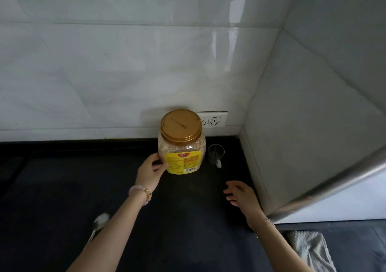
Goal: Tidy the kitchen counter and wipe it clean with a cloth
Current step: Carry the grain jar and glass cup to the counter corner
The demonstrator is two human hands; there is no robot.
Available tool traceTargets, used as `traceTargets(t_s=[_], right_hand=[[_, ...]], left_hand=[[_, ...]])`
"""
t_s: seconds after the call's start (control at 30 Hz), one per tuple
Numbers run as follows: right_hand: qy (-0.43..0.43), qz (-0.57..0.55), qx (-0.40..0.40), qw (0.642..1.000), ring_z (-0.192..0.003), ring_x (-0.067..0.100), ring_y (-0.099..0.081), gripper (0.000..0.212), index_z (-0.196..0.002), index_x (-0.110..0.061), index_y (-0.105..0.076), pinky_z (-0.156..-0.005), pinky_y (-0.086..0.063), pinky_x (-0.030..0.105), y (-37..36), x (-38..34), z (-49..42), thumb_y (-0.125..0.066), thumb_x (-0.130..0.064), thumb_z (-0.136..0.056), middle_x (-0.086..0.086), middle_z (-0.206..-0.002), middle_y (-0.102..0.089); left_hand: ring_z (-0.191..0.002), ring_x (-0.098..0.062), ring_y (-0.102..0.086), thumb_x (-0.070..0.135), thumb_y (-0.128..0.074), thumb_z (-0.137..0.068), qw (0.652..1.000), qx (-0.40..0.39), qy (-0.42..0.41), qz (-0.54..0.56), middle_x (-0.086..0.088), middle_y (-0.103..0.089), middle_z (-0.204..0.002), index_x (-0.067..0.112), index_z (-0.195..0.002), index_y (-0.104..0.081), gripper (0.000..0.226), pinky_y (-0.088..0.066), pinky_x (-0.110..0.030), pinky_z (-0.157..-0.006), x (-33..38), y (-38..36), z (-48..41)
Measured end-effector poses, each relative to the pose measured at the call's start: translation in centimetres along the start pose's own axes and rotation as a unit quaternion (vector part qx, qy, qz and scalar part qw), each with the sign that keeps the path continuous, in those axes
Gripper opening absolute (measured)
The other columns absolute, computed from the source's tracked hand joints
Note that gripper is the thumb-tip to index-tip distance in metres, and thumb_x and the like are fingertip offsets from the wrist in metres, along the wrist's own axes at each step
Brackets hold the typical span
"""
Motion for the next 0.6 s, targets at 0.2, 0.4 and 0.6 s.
traceTargets(t_s=[0.2, 0.4, 0.6], right_hand=[[-0.001, 0.033, 0.006, 0.999, -0.059, 0.014, -0.054, 0.026, -0.081, -0.012, -0.061, -0.053, -0.040, 0.020, 1.8, 2.5, 4.6, -0.039, -0.005, -0.093, 0.004, -0.068, -0.061], [-0.001, 0.055, 0.006, 0.998, -0.059, 0.018, -0.055, 0.026, -0.077, -0.009, -0.062, -0.053, -0.041, 0.023, 3.1, 6.9, 9.5, -0.041, -0.005, -0.090, 0.008, -0.067, -0.060], [-0.014, 0.049, -0.014, 0.999, -0.056, 0.018, -0.056, 0.026, -0.076, -0.010, -0.064, -0.051, -0.041, 0.023, 3.2, 10.4, 13.1, -0.043, -0.002, -0.090, 0.007, -0.064, -0.063]], left_hand=[[-0.085, -0.011, -0.064, 0.016, -0.051, -0.091, 1.000, 0.012, 0.011, -0.027, -0.005, -0.068, -0.093, 0.013, -0.102, -0.063, 0.016, -0.053, -0.035, -0.085, -2.5, 1.0, 7.1], [-0.078, -0.016, -0.066, 0.012, -0.050, -0.091, 0.999, 0.033, 0.041, -0.010, -0.005, -0.068, -0.077, 0.013, -0.087, -0.066, 0.016, -0.053, -0.027, -0.072, -6.9, 1.6, 17.2], [-0.074, -0.021, -0.067, 0.009, -0.052, -0.090, 0.989, 0.089, 0.104, 0.059, -0.010, -0.069, -0.069, 0.018, -0.078, -0.067, 0.021, -0.054, -0.029, -0.066, -11.3, 2.1, 25.5]])
Point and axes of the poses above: each hand's wrist, its own z-axis away from the middle knuckle, its own y-axis out of the back of the hand, x = y × z, the point moved 9 cm from there along -z, towards the middle knuckle
